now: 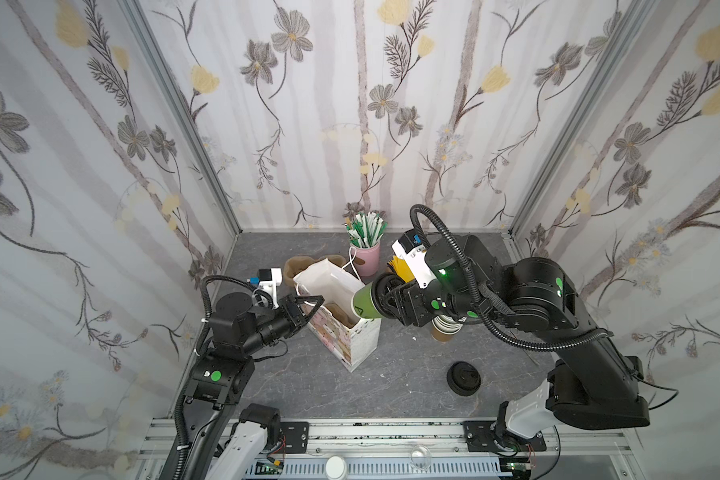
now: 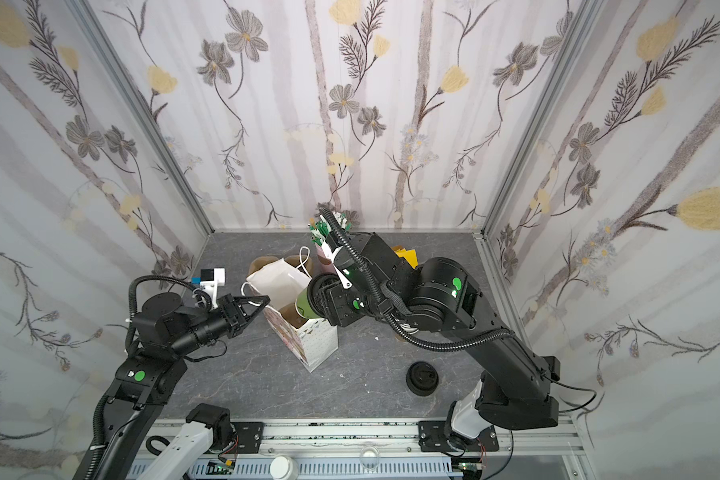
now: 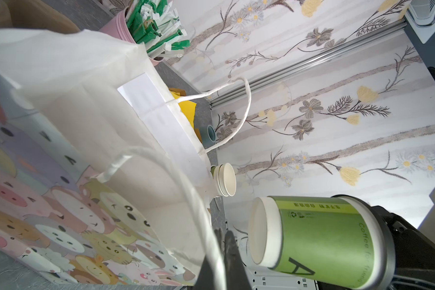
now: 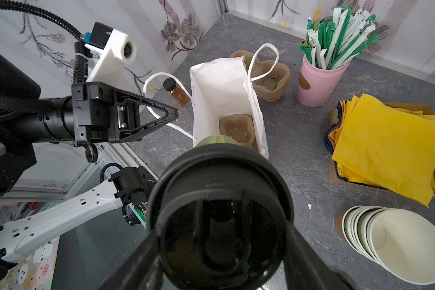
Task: Pack the takeout coffee
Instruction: 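Carry the cup over the bag opening with the right gripper while left holds bag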
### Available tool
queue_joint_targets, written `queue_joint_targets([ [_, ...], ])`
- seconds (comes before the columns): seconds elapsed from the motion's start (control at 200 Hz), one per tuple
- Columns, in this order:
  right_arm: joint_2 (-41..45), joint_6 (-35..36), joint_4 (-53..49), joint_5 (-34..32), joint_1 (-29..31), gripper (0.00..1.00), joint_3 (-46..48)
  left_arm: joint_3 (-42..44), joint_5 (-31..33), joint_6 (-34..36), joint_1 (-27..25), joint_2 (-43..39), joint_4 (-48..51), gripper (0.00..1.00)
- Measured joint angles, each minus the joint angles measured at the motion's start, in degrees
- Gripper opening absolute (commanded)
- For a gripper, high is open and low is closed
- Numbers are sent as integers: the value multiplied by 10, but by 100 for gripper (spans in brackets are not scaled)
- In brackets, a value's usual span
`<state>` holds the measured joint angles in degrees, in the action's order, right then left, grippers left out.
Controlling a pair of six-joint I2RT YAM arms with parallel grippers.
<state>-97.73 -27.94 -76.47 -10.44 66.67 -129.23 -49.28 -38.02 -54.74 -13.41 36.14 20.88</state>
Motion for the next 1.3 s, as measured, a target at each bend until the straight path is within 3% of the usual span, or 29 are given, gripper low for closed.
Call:
queue_joint_targets([
  [0.2,-19,6,23,3,-2,65,-4,9,4,-19,0,-30,0,47],
  [0.33,-36,6,30,6,-2,66,-7,8,30,-23,0,-39,6,62],
  [0.47,-56,6,47,-2,-3,66,-15,-26,92,-22,0,-45,38,66],
  [0.649,-90,10,55,-17,-3,65,-18,-101,226,6,0,-34,138,71],
  [0.849,-123,24,58,-30,-4,65,-18,-173,336,49,0,21,251,84],
  [0.944,-132,30,67,-30,-4,65,-18,-196,350,76,0,56,275,94],
  [1.019,-140,32,70,-31,-4,66,-18,-203,349,94,0,78,285,95],
  [1.139,-147,36,70,-34,-4,65,-18,-206,330,115,5,118,296,95],
  [1.299,-148,41,70,-36,-5,66,-18,-219,297,125,21,174,305,85],
])
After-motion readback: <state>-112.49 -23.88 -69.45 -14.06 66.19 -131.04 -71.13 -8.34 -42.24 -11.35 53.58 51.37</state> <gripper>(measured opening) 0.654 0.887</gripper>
